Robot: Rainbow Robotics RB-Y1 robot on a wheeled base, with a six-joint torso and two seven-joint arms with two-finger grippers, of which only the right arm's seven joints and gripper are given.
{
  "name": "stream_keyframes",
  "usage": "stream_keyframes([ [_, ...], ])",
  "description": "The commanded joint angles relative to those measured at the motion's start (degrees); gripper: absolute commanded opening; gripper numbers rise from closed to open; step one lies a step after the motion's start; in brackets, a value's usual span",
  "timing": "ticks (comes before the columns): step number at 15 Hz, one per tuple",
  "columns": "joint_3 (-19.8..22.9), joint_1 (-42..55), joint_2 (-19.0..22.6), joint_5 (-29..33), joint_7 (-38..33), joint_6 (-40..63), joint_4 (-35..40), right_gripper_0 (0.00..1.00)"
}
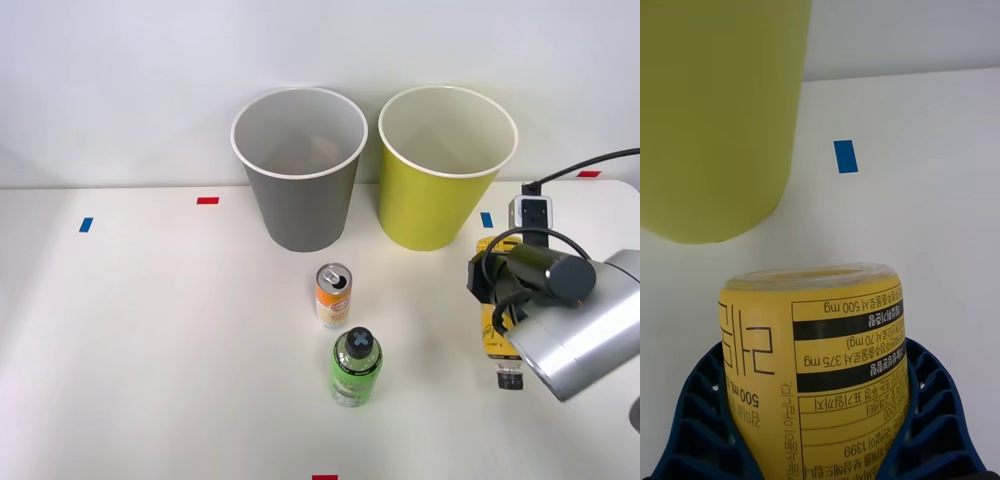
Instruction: Put cans in the gray bin, plastic bottles in the light green bin
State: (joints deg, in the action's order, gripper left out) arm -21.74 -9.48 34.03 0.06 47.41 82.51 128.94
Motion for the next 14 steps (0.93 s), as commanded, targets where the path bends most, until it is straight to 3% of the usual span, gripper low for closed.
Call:
stream_keyframes([
  [1, 3.73, 8.34, 3.76, 0.91, 6.73, -2.36, 11.95, 0.00],
  [3, 6.10, 12.74, 4.99, 0.82, 7.69, -7.28, 17.13, 0.00],
  [6, 8.91, 16.95, 4.81, 2.14, 7.69, -19.85, 18.80, 0.00],
  [8, 9.18, 18.01, 3.67, 5.04, 7.78, -26.62, 18.80, 0.00],
  [14, 11.90, 17.92, -1.34, 5.21, 6.90, -44.46, 18.89, 0.00],
])
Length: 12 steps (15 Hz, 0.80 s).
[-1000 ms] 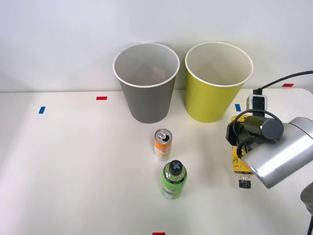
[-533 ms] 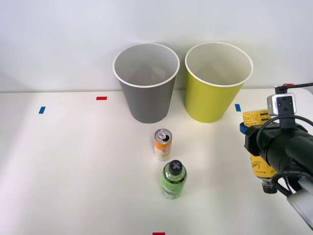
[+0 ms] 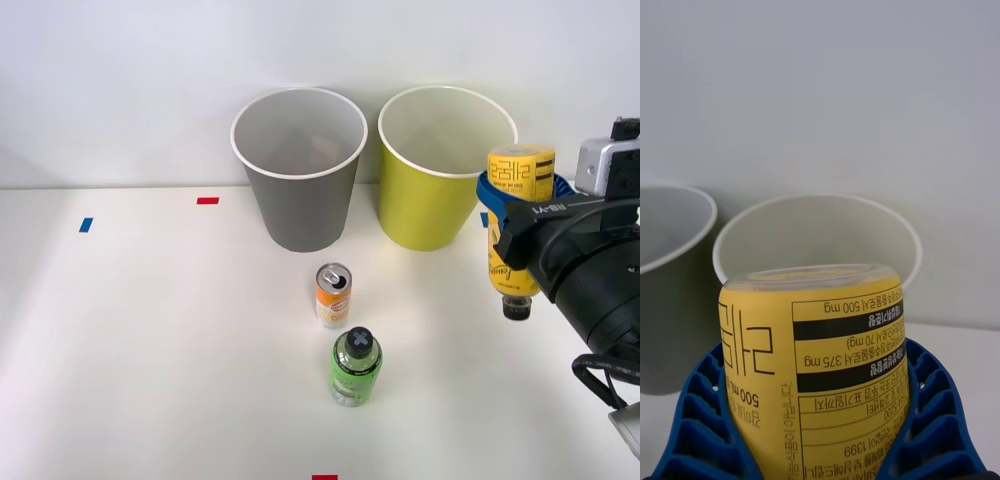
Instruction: Put cans in the gray bin, plastic bottles in the light green bin
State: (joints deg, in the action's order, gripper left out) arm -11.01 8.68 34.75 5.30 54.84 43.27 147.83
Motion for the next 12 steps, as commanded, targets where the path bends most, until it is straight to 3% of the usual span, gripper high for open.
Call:
stream_keyframes([
  [1, 1.25, -1.21, -2.58, 0.06, -0.96, -5.91, 0.01, 0.00],
  [4, 2.04, -5.95, -5.04, -0.03, -2.02, -5.91, -0.61, 0.00],
  [6, 3.71, -9.82, -6.53, -5.21, -2.19, -6.18, -2.89, 0.00],
  [12, 7.93, -22.83, -9.17, -9.52, -1.75, -12.68, -17.84, 0.00],
])
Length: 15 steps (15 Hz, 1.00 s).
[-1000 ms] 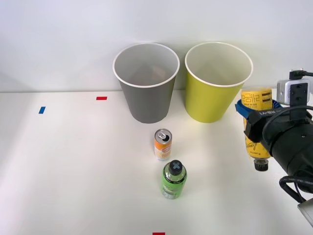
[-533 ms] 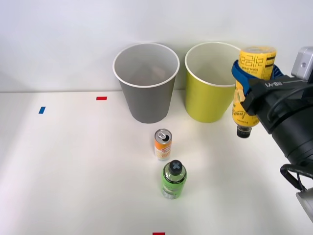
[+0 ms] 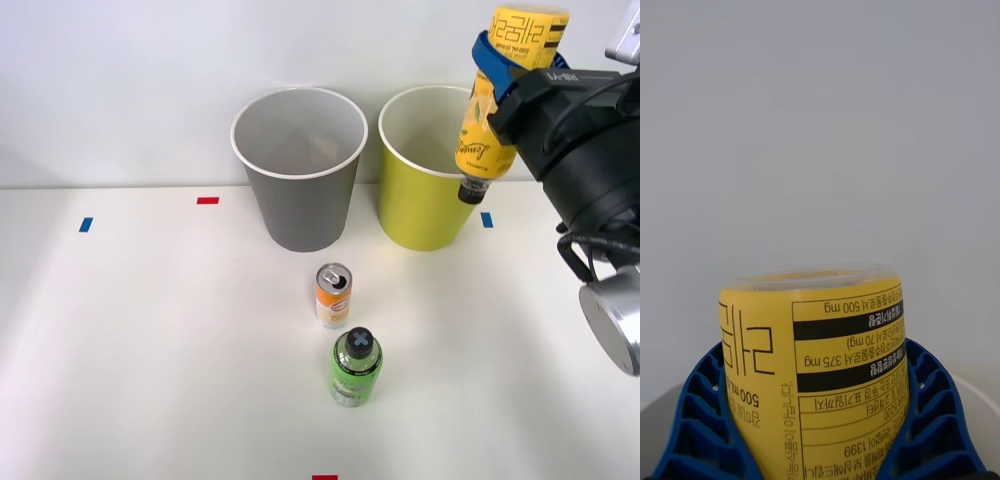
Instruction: Put cans in the gray bin, plastic bottles in the light green bin
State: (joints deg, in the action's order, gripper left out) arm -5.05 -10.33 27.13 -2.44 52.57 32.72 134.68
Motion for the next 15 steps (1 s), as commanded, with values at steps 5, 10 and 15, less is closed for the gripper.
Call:
stream_keyframes([
  [5, 2.32, -14.81, -3.05, -1.51, 0.96, -5.21, -19.45, 0.00],
  [10, -0.93, -22.45, -3.49, 2.62, 0.78, -14.27, -35.10, 0.00],
  [15, -2.33, -24.56, -3.58, 3.68, 0.17, -16.38, -39.49, 0.01],
])
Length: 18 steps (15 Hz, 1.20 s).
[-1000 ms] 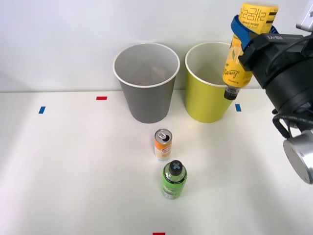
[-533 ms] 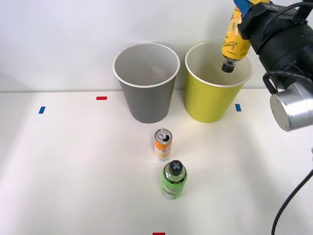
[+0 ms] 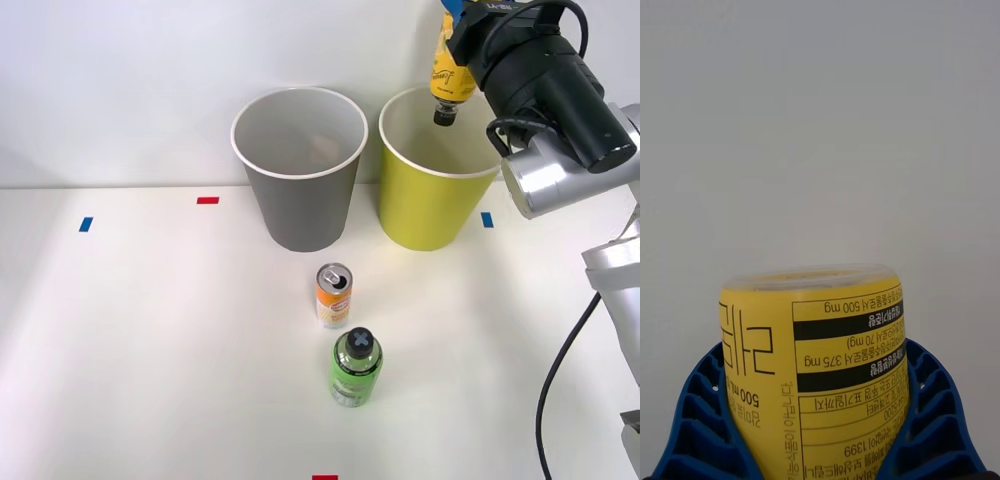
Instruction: Put cans in the gray bin, plastic bottles in the light green bin
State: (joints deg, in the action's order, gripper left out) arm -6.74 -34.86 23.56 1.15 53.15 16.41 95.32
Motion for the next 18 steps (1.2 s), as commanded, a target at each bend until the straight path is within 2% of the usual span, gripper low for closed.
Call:
stream_keyframes([
  [1, -0.73, -0.03, 0.00, 0.08, -0.68, -0.06, -0.31, 0.08],
  [2, -0.82, -0.03, 0.00, 0.08, -0.77, -0.06, -0.31, 0.37],
  [3, -0.90, -0.03, 0.00, 0.17, -0.86, -0.06, -0.31, 0.95],
  [4, -0.99, -0.03, 0.00, 0.08, -0.86, -0.06, -0.31, 1.00],
  [8, -0.99, 0.67, 0.08, 0.17, -0.51, -1.64, -0.31, 1.00],
  [15, -0.99, 15.35, 1.40, 0.08, -0.86, -28.27, 0.22, 1.00],
  [18, -0.99, 23.78, 3.95, -2.21, -0.51, -29.94, 6.99, 1.00],
])
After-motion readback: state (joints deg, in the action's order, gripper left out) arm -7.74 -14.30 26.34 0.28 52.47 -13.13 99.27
